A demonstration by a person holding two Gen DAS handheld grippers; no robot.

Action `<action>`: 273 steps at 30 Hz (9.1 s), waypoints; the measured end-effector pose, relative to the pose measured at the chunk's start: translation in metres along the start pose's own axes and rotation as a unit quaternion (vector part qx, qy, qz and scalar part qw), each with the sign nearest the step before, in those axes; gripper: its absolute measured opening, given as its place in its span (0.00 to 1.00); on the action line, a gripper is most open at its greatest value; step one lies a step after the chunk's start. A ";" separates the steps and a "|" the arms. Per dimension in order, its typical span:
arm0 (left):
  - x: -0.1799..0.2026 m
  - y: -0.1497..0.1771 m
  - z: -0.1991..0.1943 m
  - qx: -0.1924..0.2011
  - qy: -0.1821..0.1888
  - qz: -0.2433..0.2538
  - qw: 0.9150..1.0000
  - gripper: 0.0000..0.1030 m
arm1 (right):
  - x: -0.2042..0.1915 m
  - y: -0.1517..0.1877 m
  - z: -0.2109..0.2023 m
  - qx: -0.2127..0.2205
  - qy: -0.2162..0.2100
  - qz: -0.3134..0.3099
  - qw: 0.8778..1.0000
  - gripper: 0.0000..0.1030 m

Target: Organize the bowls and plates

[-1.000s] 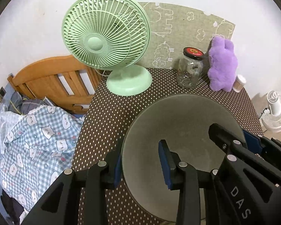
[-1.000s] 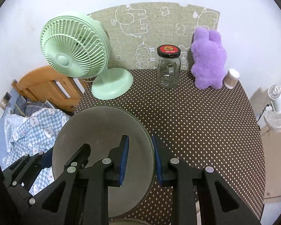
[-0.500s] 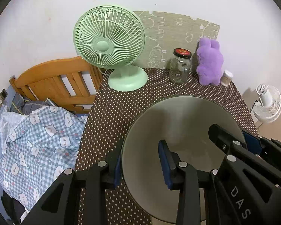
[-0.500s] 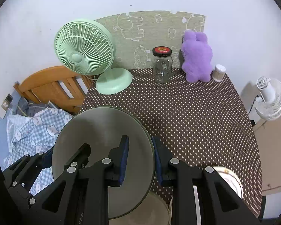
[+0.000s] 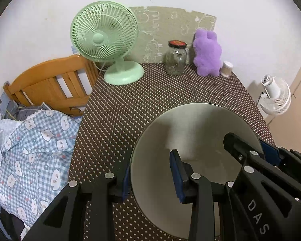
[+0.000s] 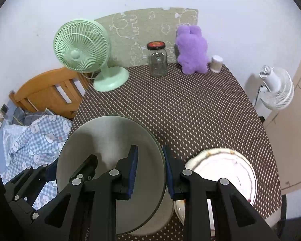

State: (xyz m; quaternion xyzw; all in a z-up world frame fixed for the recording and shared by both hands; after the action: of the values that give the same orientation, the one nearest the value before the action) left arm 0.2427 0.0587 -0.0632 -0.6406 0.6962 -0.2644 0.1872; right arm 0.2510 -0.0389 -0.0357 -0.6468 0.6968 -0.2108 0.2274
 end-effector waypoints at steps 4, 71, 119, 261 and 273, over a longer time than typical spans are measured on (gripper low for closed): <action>0.004 0.017 0.005 -0.018 0.010 0.007 1.000 0.34 | 0.007 0.017 0.004 -0.012 0.009 0.007 1.000 0.28; -0.001 0.066 0.045 -0.093 0.068 0.024 0.993 0.88 | 0.021 0.073 0.050 -0.098 -0.004 -0.010 0.995 0.70; 0.016 0.081 0.093 -0.151 0.082 -0.016 0.985 0.62 | 0.006 0.092 0.114 -0.185 -0.064 0.003 0.981 0.42; 0.050 0.068 -0.065 0.119 -0.005 0.014 0.993 0.97 | 0.122 0.074 -0.070 0.114 0.043 0.008 0.993 0.78; 0.014 0.113 -0.081 0.169 -0.012 0.012 0.985 1.00 | 0.110 0.126 -0.074 0.143 0.040 0.019 0.989 0.79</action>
State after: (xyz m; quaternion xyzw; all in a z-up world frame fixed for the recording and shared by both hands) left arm 0.1034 0.0601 -0.0665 -0.5947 0.6467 -0.3683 0.3041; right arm 0.0990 -0.1389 -0.0550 -0.5851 0.6805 -0.3296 0.2932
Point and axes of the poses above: each gripper's, at about its wrist camera, not at the fingertips, and z roughly the way its jaws point, x to its right, y to its underside, the point moved 7 cm from there along z, roughly the way its jaws point, and after that the axes turned 6 degrees about y, right-handed, at the moved point
